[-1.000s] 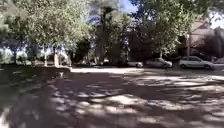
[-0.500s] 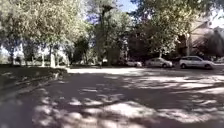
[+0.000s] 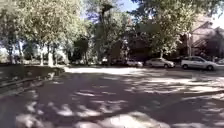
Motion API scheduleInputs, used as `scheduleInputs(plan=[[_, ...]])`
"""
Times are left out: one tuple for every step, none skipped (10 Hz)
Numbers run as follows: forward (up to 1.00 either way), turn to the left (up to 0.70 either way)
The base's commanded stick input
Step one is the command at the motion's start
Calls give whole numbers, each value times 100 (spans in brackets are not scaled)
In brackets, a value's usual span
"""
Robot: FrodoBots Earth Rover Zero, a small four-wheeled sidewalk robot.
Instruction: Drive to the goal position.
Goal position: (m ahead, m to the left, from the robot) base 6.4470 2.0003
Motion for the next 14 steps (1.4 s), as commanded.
scheduleInputs(plan=[[70, 0], [70, 0], [70, 0], [70, 0], [70, 0], [70, 0], [70, 35], [70, 35], [70, 32], [70, 14], [70, 0], [70, 0], [70, 0], [70, 0]])
